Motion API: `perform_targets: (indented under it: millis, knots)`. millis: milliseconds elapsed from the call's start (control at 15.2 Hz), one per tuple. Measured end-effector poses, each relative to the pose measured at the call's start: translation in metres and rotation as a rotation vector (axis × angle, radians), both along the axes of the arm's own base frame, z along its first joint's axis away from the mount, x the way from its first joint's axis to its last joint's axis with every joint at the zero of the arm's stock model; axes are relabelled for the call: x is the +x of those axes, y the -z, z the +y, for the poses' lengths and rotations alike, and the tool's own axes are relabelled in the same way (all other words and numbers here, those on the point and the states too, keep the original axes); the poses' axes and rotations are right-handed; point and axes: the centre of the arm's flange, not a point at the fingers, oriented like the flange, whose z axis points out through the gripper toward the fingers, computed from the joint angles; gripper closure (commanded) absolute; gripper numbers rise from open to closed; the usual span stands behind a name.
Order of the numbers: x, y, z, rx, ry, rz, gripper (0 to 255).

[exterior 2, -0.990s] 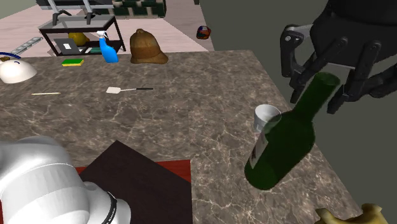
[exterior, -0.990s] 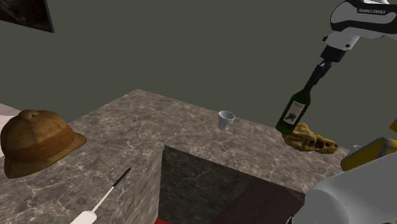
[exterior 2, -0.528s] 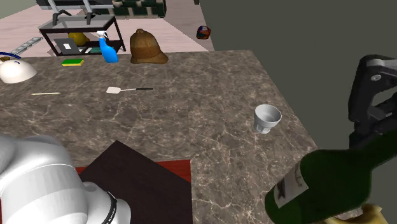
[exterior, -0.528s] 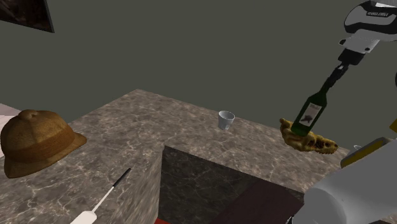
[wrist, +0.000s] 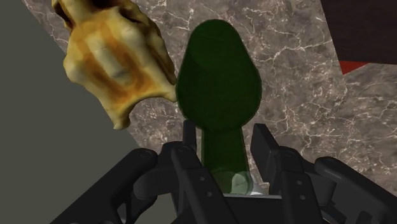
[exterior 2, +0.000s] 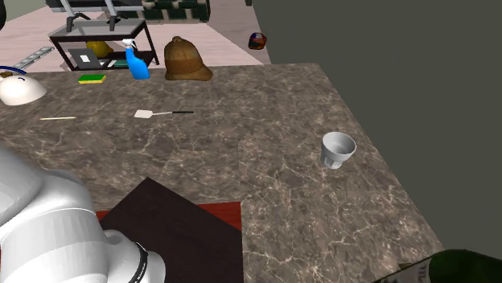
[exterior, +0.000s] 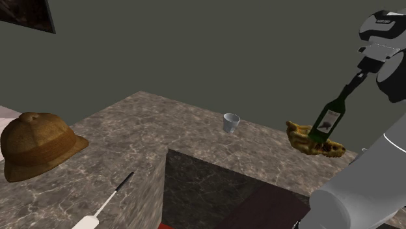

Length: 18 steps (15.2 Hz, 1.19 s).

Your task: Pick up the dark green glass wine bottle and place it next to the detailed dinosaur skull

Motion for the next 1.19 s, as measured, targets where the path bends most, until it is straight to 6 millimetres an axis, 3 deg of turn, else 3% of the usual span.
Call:
perform_targets:
  millis: [1188]
  knots:
    - [-0.001, 0.095, -0.002, 0.000, -0.001, 0.000, 255]
